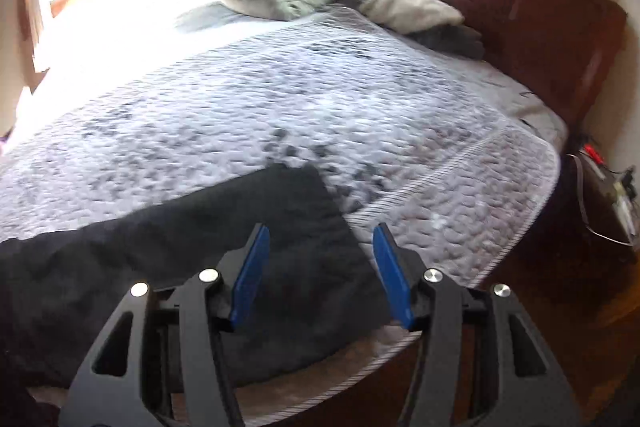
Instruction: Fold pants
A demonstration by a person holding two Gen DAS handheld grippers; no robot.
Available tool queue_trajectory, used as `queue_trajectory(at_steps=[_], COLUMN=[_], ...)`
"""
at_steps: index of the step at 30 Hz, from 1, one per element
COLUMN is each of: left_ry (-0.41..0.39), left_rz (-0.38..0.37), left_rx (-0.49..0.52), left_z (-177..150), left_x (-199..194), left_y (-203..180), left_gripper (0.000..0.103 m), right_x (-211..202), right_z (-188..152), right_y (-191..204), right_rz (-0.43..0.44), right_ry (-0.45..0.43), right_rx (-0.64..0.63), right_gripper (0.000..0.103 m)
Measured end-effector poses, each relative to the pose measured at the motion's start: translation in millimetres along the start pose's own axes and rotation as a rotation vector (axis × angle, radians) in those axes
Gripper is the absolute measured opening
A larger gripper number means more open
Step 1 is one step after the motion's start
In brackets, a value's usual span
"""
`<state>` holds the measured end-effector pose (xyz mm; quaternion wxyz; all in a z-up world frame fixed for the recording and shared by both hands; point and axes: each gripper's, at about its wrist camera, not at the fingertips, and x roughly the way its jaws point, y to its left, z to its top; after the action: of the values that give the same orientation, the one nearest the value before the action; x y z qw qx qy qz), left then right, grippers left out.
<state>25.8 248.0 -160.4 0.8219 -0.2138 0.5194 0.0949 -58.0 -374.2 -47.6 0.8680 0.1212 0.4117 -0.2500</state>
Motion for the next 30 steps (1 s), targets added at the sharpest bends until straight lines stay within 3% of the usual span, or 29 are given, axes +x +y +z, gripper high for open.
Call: queue_trajectory(at_steps=[3, 4, 6, 8, 12, 16, 19, 24, 26, 28, 30], left_ry=[0.054, 0.075, 0.103, 0.13, 0.176, 0.178, 0.177, 0.213, 0.209, 0.201, 0.183], left_rz=[-0.122, -0.167, -0.267, -0.293, -0.309, -0.336, -0.424, -0.428, -0.431, -0.411, -0.413], left_rx=[-0.082, -0.115, -0.18, -0.206, -0.241, -0.274, -0.287, -0.34, -0.378, -0.41, -0.426], left_z=[9, 11, 15, 19, 24, 27, 24, 26, 29, 29, 30], left_x=[16, 21, 28, 37, 53, 58, 55, 72, 78, 80, 78], left_y=[19, 24, 32, 35, 42, 47, 50, 58, 63, 68, 71], left_gripper=[0.078, 0.07, 0.069, 0.069, 0.069, 0.068, 0.063, 0.061, 0.053, 0.028, 0.011], right_x=[11, 17, 31, 41, 48, 53, 53, 54, 53, 54, 57], right_z=[-3, -7, -15, -23, -34, -35, -38, -39, -40, -40, -40], right_y=[50, 65, 94, 118, 146, 153, 154, 153, 155, 154, 150], right_rz=[0.236, 0.271, 0.308, 0.323, 0.318, 0.303, 0.275, 0.263, 0.244, 0.225, 0.218], right_ry=[0.108, 0.145, 0.209, 0.245, 0.272, 0.289, 0.286, 0.286, 0.279, 0.276, 0.28], right_rx=[-0.06, -0.075, -0.115, -0.159, -0.213, -0.227, -0.247, -0.248, -0.266, -0.275, -0.264], right_gripper=[0.058, 0.058, 0.056, 0.05, 0.05, 0.05, 0.05, 0.05, 0.05, 0.05, 0.05])
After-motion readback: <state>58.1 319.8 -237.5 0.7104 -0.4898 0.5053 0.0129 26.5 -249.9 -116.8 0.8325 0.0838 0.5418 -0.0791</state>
